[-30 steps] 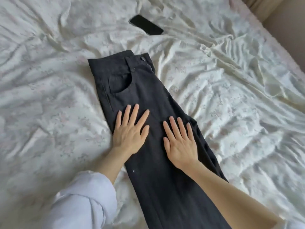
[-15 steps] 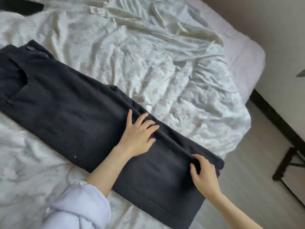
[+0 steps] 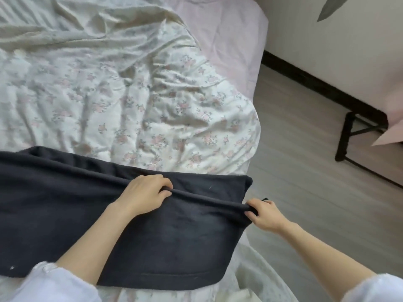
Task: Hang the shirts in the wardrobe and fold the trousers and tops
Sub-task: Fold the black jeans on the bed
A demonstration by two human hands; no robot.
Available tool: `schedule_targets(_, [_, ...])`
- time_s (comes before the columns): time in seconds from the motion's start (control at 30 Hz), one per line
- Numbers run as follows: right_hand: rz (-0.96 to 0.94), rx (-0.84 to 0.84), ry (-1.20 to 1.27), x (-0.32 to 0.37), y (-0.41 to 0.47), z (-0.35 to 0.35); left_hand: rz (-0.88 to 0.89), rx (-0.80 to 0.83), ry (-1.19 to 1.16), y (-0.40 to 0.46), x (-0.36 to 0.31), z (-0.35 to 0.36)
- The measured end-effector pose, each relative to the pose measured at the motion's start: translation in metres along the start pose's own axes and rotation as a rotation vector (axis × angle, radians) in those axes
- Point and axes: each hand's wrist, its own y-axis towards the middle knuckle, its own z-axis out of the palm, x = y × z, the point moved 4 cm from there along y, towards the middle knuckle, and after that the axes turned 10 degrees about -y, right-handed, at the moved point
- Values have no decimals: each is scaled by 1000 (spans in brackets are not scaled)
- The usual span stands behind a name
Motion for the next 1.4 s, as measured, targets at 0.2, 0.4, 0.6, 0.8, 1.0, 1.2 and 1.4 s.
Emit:
schedule_targets(0.2, [-18,-135,90,-37,1,-35,-81,42,-105,12,-9,-20])
schedule_targets(0.4, [119,37,-6,-51,43,-44,-134,48,-23,45,-31,-28])
schedule_targets(0.6, [288,-259,32,-31,57,-56,-103,-190,87,54,-47,-11])
schedule_targets(0.8, [-84,-608,138,45,16,-48,-415,-542,-95,16,-33,-10])
schedule_targets(1.0, [-249,-543,-21,99,21,-58,-912,-859,-454,-63,6,10])
schedule_targets(1.2, [-195,-400,12,136,46,-88,-1284,-1134,-1036,-136,28,68])
schedule_targets(1.4, [-233,-277,-40,134,52,-88,-1316,-1197,-1145,-144,14,98])
